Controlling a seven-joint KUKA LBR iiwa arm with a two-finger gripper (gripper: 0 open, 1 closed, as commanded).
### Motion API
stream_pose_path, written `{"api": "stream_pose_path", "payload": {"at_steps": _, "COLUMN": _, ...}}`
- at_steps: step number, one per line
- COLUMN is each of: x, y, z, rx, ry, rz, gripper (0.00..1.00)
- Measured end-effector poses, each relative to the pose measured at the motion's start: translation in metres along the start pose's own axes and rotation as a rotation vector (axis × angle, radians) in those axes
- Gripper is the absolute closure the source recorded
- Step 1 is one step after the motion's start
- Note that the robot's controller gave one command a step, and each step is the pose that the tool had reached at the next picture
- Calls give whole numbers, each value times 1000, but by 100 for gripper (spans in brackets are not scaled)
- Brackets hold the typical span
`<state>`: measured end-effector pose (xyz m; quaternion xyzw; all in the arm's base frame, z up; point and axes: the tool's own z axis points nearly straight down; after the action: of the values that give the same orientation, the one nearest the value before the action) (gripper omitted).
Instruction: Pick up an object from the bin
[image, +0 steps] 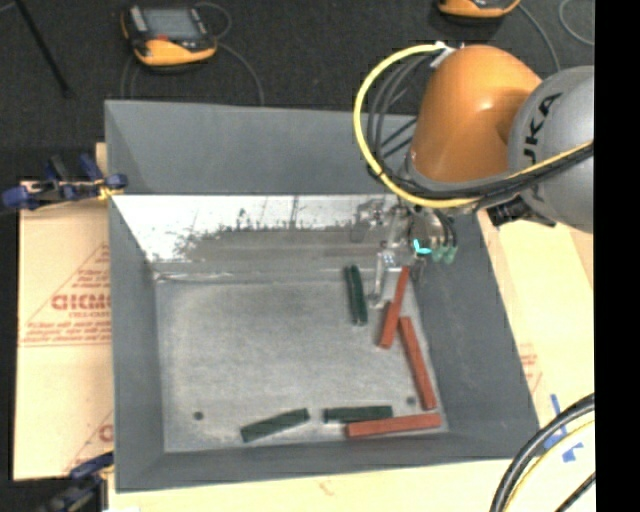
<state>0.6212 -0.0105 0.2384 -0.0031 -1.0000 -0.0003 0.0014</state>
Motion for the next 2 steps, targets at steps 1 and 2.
{"api": "stream_pose_path", "payload": {"at_steps": 1, "x": -1, "y": 0, "z": -5, "rx": 0, "ry": -8, "rz": 0, "gripper": 0}}
{"api": "stream_pose_path", "payload": {"at_steps": 2, "x": -4, "y": -14, "z": 35, "rx": 0, "ry": -17, "rz": 5, "gripper": 0}}
